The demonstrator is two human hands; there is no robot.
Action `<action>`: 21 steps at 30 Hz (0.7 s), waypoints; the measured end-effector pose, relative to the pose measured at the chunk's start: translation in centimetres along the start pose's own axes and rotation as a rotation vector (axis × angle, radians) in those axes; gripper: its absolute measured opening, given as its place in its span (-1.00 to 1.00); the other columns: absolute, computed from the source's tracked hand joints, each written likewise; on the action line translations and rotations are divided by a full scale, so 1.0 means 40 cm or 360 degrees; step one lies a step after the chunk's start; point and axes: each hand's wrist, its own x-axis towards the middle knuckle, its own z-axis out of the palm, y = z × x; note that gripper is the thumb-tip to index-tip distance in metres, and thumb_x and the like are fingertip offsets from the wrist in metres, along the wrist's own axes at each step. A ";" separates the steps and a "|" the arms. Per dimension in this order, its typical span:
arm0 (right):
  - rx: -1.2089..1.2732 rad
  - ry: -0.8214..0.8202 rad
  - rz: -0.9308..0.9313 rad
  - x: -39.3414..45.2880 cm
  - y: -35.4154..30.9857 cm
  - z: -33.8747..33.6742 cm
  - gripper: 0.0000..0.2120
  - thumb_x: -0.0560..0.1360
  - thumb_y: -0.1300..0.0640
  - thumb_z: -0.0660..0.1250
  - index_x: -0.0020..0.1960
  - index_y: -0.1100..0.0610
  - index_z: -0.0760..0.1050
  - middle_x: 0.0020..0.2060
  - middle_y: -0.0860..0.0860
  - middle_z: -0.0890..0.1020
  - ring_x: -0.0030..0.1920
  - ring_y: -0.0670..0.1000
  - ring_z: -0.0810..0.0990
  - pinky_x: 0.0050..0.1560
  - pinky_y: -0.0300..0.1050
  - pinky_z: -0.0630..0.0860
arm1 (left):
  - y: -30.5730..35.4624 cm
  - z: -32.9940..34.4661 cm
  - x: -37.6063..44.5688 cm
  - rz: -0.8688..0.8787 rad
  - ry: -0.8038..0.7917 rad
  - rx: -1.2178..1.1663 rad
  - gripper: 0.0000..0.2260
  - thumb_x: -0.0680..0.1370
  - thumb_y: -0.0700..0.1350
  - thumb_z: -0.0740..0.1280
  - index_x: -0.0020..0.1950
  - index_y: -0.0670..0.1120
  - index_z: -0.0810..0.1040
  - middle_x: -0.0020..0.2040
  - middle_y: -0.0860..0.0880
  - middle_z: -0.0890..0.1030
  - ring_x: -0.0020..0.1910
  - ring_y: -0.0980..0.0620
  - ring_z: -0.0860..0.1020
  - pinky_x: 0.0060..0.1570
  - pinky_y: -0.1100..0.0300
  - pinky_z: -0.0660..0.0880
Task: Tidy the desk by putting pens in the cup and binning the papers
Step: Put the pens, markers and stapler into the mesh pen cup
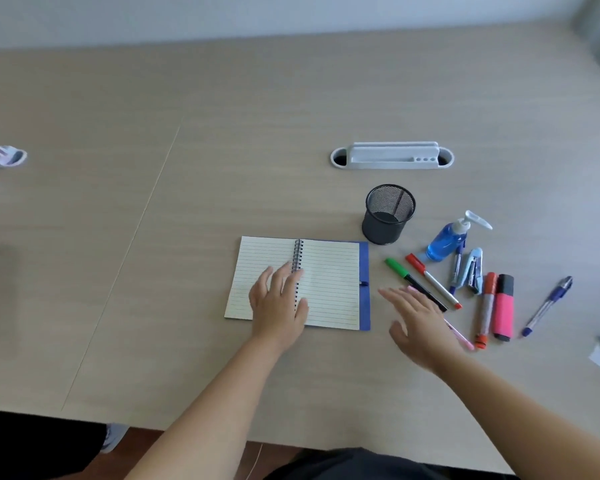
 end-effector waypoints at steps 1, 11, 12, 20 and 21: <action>0.0057 0.0149 0.0067 0.010 0.007 -0.013 -0.45 0.48 0.22 0.27 0.46 0.00 0.33 0.35 0.00 0.49 0.41 0.11 0.34 0.40 0.06 0.27 | 0.034 0.010 0.009 0.0146 0.0004 -0.0015 -0.58 0.47 -0.03 0.25 0.34 0.05 0.45 0.42 0.05 0.42 0.42 -0.09 0.21 0.30 -0.15 0.29; 0.0160 -0.0032 0.0552 0.149 0.091 -0.116 -0.73 0.42 0.16 0.39 0.12 0.13 0.60 0.00 0.11 0.65 0.01 0.15 0.60 0.04 0.00 0.55 | 0.343 0.161 -0.006 0.1358 -0.0530 0.0030 -0.52 0.48 -0.09 0.33 0.41 -0.09 0.42 0.43 -0.02 0.43 0.35 -0.15 0.39 0.25 -0.08 0.36; 0.0095 -0.0104 0.0567 0.157 0.092 -0.118 -0.74 0.43 0.15 0.38 0.11 0.12 0.59 0.00 0.09 0.65 0.00 0.13 0.60 0.01 -0.04 0.54 | 0.365 0.173 -0.006 0.1341 -0.0546 0.0099 -0.48 0.49 -0.08 0.34 0.45 -0.09 0.37 0.45 -0.03 0.39 0.40 -0.16 0.35 0.30 -0.10 0.33; -0.0060 -0.0238 0.0518 0.190 0.078 -0.115 -0.72 0.43 0.10 0.38 0.14 0.09 0.57 -0.08 0.09 0.60 -0.07 0.14 0.58 -0.19 -0.12 0.43 | 0.348 0.186 0.019 0.1423 -0.0230 0.0289 -0.75 0.49 -0.15 0.27 0.15 -0.05 0.55 0.13 -0.03 0.59 0.16 -0.16 0.51 0.18 -0.04 0.41; -0.0014 -0.0212 0.0502 0.200 0.068 -0.124 -0.76 0.41 0.12 0.38 0.07 0.10 0.59 -0.11 0.08 0.60 -0.09 0.13 0.58 -0.21 -0.14 0.43 | 0.332 0.173 0.030 0.1422 -0.0179 0.0330 -0.79 0.48 -0.17 0.28 0.09 -0.05 0.57 0.07 -0.04 0.60 0.10 -0.16 0.51 0.15 -0.02 0.41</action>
